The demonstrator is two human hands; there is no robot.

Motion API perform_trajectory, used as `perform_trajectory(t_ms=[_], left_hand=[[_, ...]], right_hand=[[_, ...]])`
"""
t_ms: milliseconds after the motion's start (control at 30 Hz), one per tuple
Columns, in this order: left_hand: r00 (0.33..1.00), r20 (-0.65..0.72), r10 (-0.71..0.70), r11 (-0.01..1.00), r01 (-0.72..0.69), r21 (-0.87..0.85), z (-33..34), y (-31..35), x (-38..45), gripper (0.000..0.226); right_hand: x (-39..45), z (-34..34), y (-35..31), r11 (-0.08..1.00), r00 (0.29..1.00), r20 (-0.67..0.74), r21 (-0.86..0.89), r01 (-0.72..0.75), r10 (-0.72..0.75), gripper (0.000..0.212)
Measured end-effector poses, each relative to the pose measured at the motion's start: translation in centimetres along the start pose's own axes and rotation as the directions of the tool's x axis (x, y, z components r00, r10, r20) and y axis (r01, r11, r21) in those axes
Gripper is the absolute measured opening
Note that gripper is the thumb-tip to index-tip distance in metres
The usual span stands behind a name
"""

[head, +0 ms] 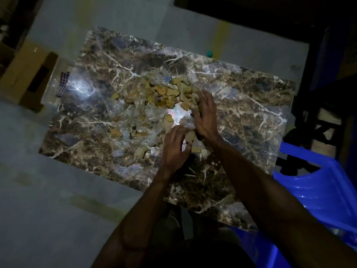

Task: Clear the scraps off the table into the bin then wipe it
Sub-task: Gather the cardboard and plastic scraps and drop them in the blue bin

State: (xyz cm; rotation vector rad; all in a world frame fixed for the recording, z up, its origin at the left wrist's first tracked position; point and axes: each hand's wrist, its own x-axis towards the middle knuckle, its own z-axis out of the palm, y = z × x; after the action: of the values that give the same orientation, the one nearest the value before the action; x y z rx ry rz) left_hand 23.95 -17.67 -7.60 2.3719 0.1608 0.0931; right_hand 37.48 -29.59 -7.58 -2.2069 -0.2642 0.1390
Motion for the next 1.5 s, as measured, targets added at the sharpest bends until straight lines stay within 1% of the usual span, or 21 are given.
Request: perform_trajectory(t_ms=[67,167,233,300,400,467,533,633,733,867,933,967,1033,1100,1167,1233,1267,1333,1400,1467,1500], left_hand=[[0.999,-0.005,0.043,0.999,-0.043,-0.016,-0.6,-0.7,-1.1,0.043],[0.996,-0.089,0.013,0.998,-0.018,-0.062,-1.2,-1.6,-2.6,0.037],[0.987,-0.149,-0.063,0.994,0.049,-0.100,-1.4,-1.7,-3.8,0.038],[0.970,-0.170,-0.176,0.976,0.149,-0.159,-1.3,-1.3,-5.1,0.041],[0.931,-0.213,-0.298,0.931,0.233,-0.281,-0.5,-0.6,-6.2,0.048],[0.907,-0.251,-0.338,0.903,0.237,-0.360,0.1,-0.1,-6.3,0.050],[0.878,-0.253,-0.407,0.863,0.279,-0.422,0.3,0.5,-5.6,0.050],[0.840,-0.249,-0.483,0.794,0.299,-0.529,0.7,1.3,-4.1,0.048],[0.833,-0.259,-0.489,0.764,0.265,-0.589,1.9,1.7,-3.1,0.046],[0.794,-0.177,-0.581,0.651,0.323,-0.687,2.5,2.9,-2.0,0.042],[0.808,-0.123,-0.576,0.591,0.308,-0.745,2.5,3.4,-1.9,0.040],[0.819,-0.105,-0.565,0.561,0.288,-0.776,2.6,3.4,-2.0,0.039],[0.807,-0.057,-0.588,0.480,0.291,-0.828,2.6,3.5,-2.0,0.039],[0.789,-0.024,-0.615,0.419,0.301,-0.857,2.2,3.8,-1.8,0.038],[0.795,-0.018,-0.607,0.385,0.274,-0.881,1.4,4.1,-1.7,0.039],[0.802,0.016,-0.597,0.329,0.264,-0.907,0.4,4.8,-1.8,0.039],[0.796,0.037,-0.604,0.310,0.278,-0.909,-0.2,5.1,-1.9,0.039],[0.801,0.064,-0.596,0.281,0.282,-0.917,-1.7,6.4,-2.3,0.039],[0.782,0.108,-0.614,0.251,0.323,-0.913,-3.0,7.2,-2.4,0.037],[0.803,0.069,-0.592,0.298,0.297,-0.907,-4.5,8.6,-2.5,0.036],[0.822,0.036,-0.569,0.353,0.283,-0.892,-5.1,9.1,-2.4,0.037]], right_hand=[[1.6,0.3,0.1,0.998,0.993,0.121,-0.059,0.008,0.000,0.055],[1.8,0.8,0.5,0.996,0.966,0.258,-0.086,0.034,-0.011,0.058],[-0.1,0.8,0.8,0.995,0.958,0.285,-0.078,0.062,-0.037,0.052],[-3.0,1.0,1.0,0.998,0.956,0.291,-0.035,0.055,-0.042,0.047],[-7.1,0.9,0.7,0.993,0.971,0.240,0.118,-0.031,0.001,0.042],[-8.8,0.8,0.1,0.968,0.987,0.134,0.219,-0.122,0.094,0.042],[-9.5,0.8,-0.6,0.944,0.983,0.037,0.275,-0.181,0.177,0.042],[-9.8,1.7,-1.5,0.936,0.979,0.018,0.291,-0.199,0.203,0.045],[-10.2,3.0,-1.9,0.917,0.978,0.010,0.347,-0.197,0.207,0.043],[-11.4,4.0,-3.2,0.829,0.960,-0.010,0.505,-0.238,0.281,0.034],[-11.9,4.2,-4.0,0.768,0.933,0.004,0.566,-0.298,0.360,0.033],[-12.0,4.1,-4.6,0.735,0.914,0.016,0.588,-0.337,0.406,0.035],[-12.2,3.8,-5.4,0.689,0.889,0.047,0.614,-0.385,0.455,0.046],[-12.5,3.8,-5.9,0.690,0.892,0.063,0.611,-0.389,0.447,0.050],[-12.8,3.6,-6.7,0.682,0.896,0.072,0.622,-0.383,0.438,0.042],[-12.9,2.9,-7.6,0.653,0.881,0.106,0.632,-0.417,0.460,0.033],[-12.9,2.4,-8.0,0.668,0.885,0.113,0.614,-0.420,0.452,0.029],[-13.1,1.5,-9.6,0.704,0.896,0.140,0.573,-0.419,0.421,0.025],[-13.1,0.9,-11.0,0.693,0.901,0.136,0.596,-0.406,0.412,0.027],[-13.2,-0.2,-12.1,0.628,0.898,0.175,0.661,-0.411,0.404,0.029],[-13.1,-0.8,-13.0,0.636,0.906,0.193,0.657,-0.405,0.377,0.032]])
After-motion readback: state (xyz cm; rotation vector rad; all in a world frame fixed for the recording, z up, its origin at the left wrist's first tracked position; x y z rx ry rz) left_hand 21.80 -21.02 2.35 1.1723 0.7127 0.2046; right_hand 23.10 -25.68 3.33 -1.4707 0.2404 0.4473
